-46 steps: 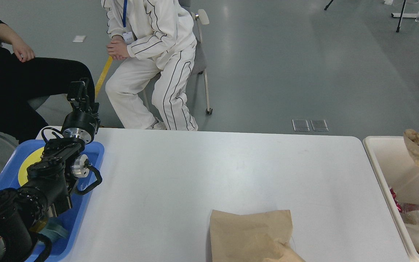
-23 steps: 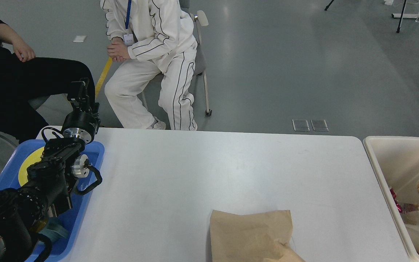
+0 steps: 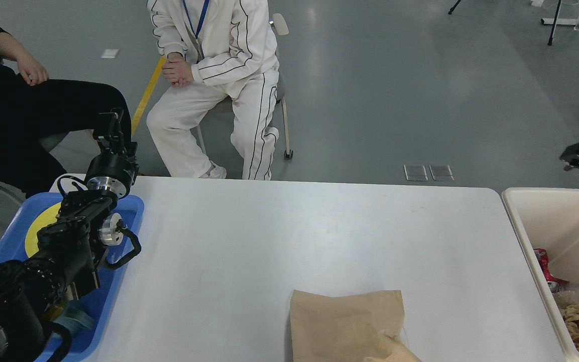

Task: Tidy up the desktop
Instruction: 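Lift the brown paper and drop it into the white bin, then bring the right gripper down onto the flat brown paper bag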

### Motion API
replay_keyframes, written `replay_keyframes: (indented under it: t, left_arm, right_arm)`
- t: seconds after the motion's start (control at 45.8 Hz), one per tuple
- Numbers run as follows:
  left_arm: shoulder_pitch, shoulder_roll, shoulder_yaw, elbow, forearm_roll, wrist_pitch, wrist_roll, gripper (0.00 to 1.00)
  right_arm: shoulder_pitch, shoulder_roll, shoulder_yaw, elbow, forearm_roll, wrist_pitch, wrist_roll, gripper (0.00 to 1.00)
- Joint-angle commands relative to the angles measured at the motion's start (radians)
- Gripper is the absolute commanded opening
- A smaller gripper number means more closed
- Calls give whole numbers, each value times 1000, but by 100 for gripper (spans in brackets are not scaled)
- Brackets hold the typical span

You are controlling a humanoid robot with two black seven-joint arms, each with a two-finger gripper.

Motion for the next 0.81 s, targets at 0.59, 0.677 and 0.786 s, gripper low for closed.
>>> replay_keyframes:
  t: [0.59, 0.677, 0.786]
  left_arm:
    - [0, 0, 0, 0, 0, 0, 0, 97]
    - [1, 0, 0, 0, 0, 0, 0, 97]
    - [0, 0, 0, 0, 0, 0, 0, 97]
  right_arm:
    - [407, 197, 72, 531, 7, 542, 3, 100]
    - [288, 239, 131, 527, 7, 542, 3, 100]
    - [154, 272, 206, 525, 7, 542, 0, 100]
